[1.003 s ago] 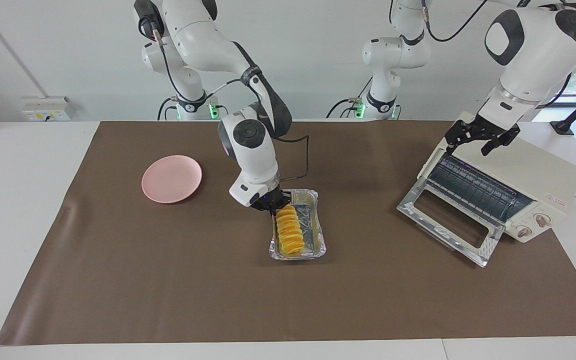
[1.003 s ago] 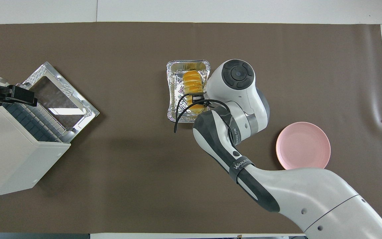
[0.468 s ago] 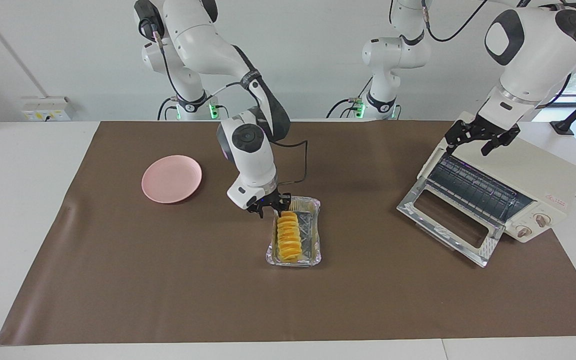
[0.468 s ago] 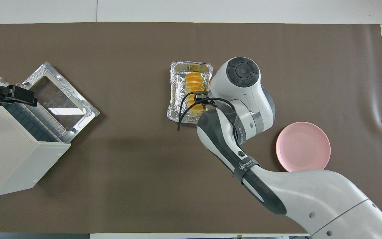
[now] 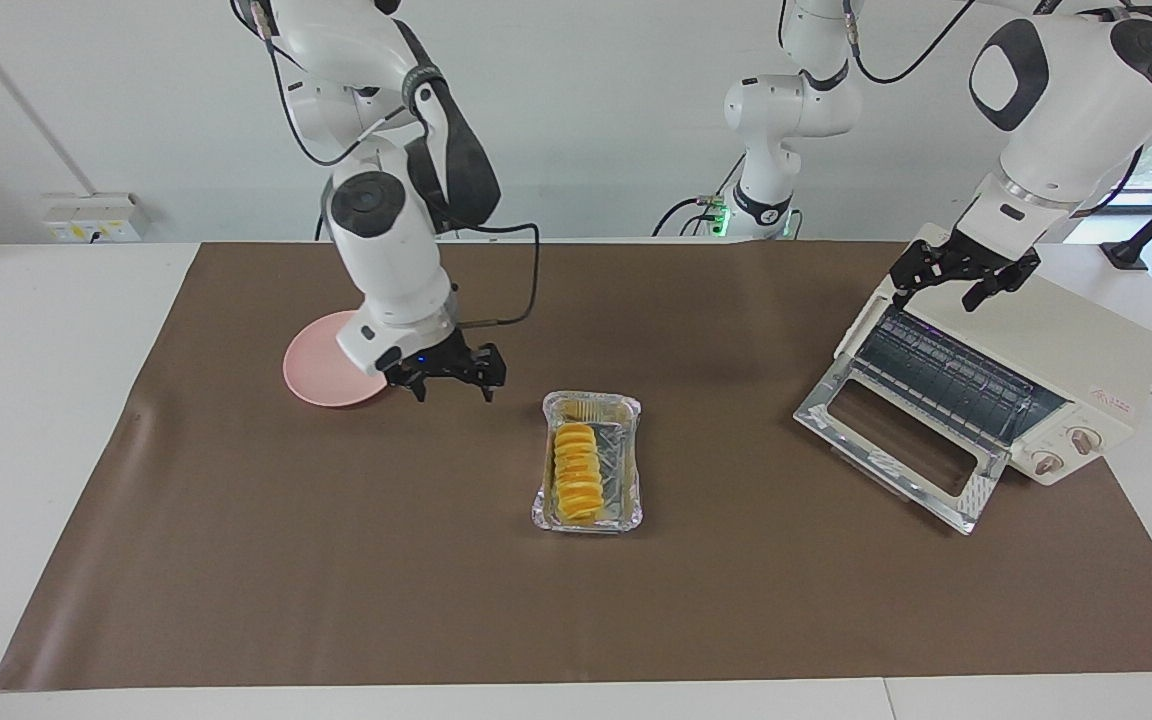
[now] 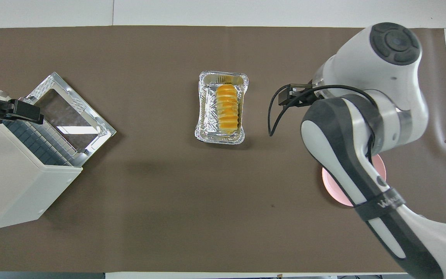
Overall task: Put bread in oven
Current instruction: 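Release the foil tray and withdraw the right gripper to rest, then reach the left gripper to the foil tray and grasp its edge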
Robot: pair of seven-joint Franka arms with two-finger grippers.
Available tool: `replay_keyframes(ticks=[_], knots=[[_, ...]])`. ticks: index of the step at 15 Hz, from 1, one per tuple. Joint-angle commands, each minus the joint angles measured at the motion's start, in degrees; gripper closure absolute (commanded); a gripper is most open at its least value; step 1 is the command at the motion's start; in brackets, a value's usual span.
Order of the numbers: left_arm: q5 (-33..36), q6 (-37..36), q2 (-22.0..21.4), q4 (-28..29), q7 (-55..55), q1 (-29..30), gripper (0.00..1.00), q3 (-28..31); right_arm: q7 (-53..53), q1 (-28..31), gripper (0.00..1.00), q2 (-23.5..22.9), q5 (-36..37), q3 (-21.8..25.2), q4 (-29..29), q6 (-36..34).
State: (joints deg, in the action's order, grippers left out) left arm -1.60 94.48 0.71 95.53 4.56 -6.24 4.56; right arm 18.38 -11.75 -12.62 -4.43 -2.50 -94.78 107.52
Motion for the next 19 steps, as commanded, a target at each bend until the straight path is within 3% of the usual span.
replay_keyframes(ticks=[1,6,14,17,19], knots=[[-0.5,-1.2,0.4,-1.2,-0.3,0.8,0.0,-0.3,-3.1,5.5,0.0,6.4,0.2,-0.8,-1.3,-5.9],[-0.5,-1.6,0.3,-1.1,-0.3,0.8,0.0,-0.3,-7.8,13.4,0.0,14.2,0.3,-0.7,-1.1,-12.7],[-0.9,-0.9,-0.5,-0.1,-1.1,-3.4,0.0,-0.7,-8.1,14.5,0.0,13.4,5.0,-0.7,3.2,-20.0],[-0.6,2.4,0.3,-0.3,-15.2,-10.4,0.0,-0.5,-8.2,14.6,0.0,13.8,5.0,-0.9,2.0,-19.5],[-1.4,3.0,3.4,-2.3,-18.3,-14.4,0.0,-0.6,-8.3,14.6,0.0,13.9,5.0,-0.9,1.7,-19.5]])
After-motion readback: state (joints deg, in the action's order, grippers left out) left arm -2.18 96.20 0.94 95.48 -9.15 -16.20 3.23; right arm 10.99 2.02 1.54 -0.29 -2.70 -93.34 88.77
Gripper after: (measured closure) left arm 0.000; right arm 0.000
